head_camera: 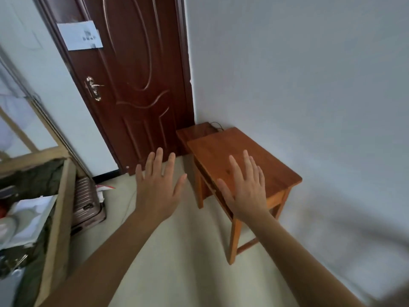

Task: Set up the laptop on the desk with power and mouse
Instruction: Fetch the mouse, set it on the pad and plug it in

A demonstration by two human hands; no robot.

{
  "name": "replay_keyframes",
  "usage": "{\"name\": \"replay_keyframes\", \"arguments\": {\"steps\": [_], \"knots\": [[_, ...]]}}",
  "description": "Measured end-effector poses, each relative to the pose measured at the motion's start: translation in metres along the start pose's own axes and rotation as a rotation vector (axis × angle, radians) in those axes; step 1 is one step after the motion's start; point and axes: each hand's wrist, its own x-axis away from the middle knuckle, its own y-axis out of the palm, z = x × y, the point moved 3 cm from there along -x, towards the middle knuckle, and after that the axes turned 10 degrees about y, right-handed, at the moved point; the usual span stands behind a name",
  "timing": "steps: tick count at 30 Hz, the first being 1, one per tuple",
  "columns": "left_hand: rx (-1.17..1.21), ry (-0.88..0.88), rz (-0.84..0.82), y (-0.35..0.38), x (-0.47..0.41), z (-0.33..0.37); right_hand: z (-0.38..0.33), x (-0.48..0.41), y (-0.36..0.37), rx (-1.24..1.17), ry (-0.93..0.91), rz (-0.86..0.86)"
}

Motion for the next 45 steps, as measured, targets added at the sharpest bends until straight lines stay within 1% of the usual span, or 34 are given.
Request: {"name": "replay_keyframes", "arguments": {"steps": [3, 6, 8, 9, 10, 13, 14, 16, 18, 19, 21, 24, 27, 30, 33, 38, 40, 42, 45], "knots": [[-0.043, 0.007, 0.033, 0.017, -0.070, -0.036, -0.020, -0.080, 0.024, -0.010, -0.029, 0.006], [-0.027, -0.054, 0.027, 0.032, -0.132, -0.081, -0.052, -0.162, 0.048, -0.017, -0.069, -0.016], [-0.043, -0.071, 0.040, 0.042, -0.159, -0.106, -0.070, -0.199, 0.064, -0.002, -0.084, -0.008], [-0.047, -0.078, 0.041, 0.055, -0.183, -0.130, -0.086, -0.229, 0.082, 0.001, -0.093, -0.008], [-0.047, -0.082, 0.056, 0.058, -0.191, -0.136, -0.089, -0.238, 0.087, 0.004, -0.091, 0.000], [-0.020, -0.096, 0.046, 0.098, -0.245, -0.189, -0.110, -0.298, 0.134, 0.024, -0.096, 0.004], [-0.006, -0.075, 0.033, 0.118, -0.267, -0.211, -0.118, -0.322, 0.153, 0.034, -0.085, 0.000], [0.010, -0.058, -0.010, 0.156, -0.310, -0.248, -0.130, -0.366, 0.191, 0.067, -0.029, -0.006], [0.044, -0.018, -0.069, 0.189, -0.355, -0.279, -0.139, -0.406, 0.224, 0.070, 0.073, -0.048], [0.049, -0.011, -0.083, 0.198, -0.357, -0.283, -0.138, -0.407, 0.233, 0.071, 0.095, -0.076], [0.038, 0.043, -0.179, 0.230, -0.407, -0.314, -0.143, -0.447, 0.264, 0.099, 0.188, -0.126], [-0.004, 0.127, -0.288, 0.269, -0.466, -0.340, -0.134, -0.482, 0.291, 0.139, 0.316, -0.188], [-0.006, 0.178, -0.342, 0.319, -0.520, -0.351, -0.115, -0.512, 0.318, 0.157, 0.407, -0.207], [0.000, 0.229, -0.402, 0.368, -0.566, -0.344, -0.089, -0.549, 0.350, 0.188, 0.476, -0.259], [0.006, 0.244, -0.473, 0.413, -0.602, -0.335, -0.069, -0.586, 0.384, 0.179, 0.527, -0.328], [-0.018, 0.371, -0.517, 0.462, -0.668, -0.331, -0.049, -0.648, 0.414, 0.138, 0.599, -0.366], [-0.008, 0.407, -0.556, 0.486, -0.704, -0.330, -0.040, -0.673, 0.426, 0.107, 0.670, -0.390], [-0.004, 0.439, -0.566, 0.503, -0.720, -0.329, -0.035, -0.680, 0.435, 0.099, 0.697, -0.398], [0.023, 0.533, -0.634, 0.547, -0.753, -0.325, -0.023, -0.697, 0.459, 0.100, 0.783, -0.417]]}}
